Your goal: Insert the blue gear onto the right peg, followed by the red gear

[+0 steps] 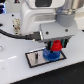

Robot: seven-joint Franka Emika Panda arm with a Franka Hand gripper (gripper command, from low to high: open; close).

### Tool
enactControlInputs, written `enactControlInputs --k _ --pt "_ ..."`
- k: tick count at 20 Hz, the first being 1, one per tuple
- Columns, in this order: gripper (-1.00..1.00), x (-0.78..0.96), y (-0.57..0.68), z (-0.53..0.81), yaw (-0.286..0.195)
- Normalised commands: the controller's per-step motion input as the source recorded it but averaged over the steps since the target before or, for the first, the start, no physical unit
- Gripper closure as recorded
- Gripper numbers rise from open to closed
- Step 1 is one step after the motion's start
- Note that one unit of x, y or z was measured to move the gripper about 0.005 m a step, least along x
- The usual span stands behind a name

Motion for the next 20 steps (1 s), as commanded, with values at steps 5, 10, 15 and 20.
enactControlInputs --k 5,10,15,20 --pt "1.0 0.1 -0.08 0.06 0.0" --pt "1.0 0.17 -0.06 -0.01 0.0" --pt "1.0 0.21 -0.07 -0.03 0.0" --pt "1.0 0.22 -0.13 -0.06 0.0"
